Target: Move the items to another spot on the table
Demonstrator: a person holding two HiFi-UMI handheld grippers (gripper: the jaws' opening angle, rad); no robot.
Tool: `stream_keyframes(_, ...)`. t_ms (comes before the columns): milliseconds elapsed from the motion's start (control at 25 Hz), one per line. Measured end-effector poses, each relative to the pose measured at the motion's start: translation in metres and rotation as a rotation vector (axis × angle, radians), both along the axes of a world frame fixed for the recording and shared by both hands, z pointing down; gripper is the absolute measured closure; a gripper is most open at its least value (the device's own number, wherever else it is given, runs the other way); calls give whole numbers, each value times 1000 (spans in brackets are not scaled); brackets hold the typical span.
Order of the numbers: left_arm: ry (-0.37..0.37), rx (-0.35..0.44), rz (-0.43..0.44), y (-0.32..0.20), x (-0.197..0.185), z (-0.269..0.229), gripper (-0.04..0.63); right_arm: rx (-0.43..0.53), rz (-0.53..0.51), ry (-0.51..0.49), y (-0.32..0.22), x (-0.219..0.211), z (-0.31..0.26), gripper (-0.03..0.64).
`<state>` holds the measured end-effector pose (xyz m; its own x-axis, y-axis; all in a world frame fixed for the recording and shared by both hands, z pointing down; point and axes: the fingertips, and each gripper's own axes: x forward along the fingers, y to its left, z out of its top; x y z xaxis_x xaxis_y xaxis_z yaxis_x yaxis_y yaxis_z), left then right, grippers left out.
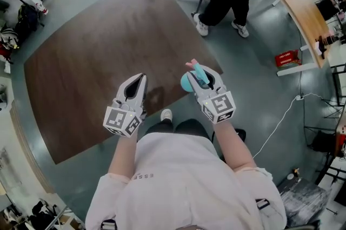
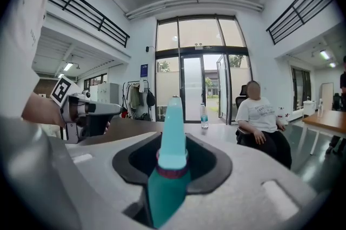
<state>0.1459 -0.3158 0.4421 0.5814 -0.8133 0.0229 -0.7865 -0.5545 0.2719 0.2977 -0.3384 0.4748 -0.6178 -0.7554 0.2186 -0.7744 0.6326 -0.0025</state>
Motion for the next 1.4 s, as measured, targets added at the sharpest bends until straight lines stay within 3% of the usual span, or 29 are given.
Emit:
stream_keyframes(280,-5,-26,-48,-57,18,11,588,-14,-32,6,-73,13,12,497)
stream_keyframes(680,-3,-67,-235,-108,44,34,588,-16,-193,53,-151,28,44,497)
stream_keyframes(920,-8,-72,-286,-120,38,57,588,7,-254,57,-171,18,69,497)
stream_keyframes(1200,-8,-90,-298,-115,40,78,588,51,-241,38,-172,19,76,497)
stream_keyframes(1320,-9,-100,-298,-114,42,75,588,24,-233,19,-171,20,77,492)
stream_keyframes(1400,-6,-102,-295,-113,39,71,588,-1,-222,-11,-171,18,72,434)
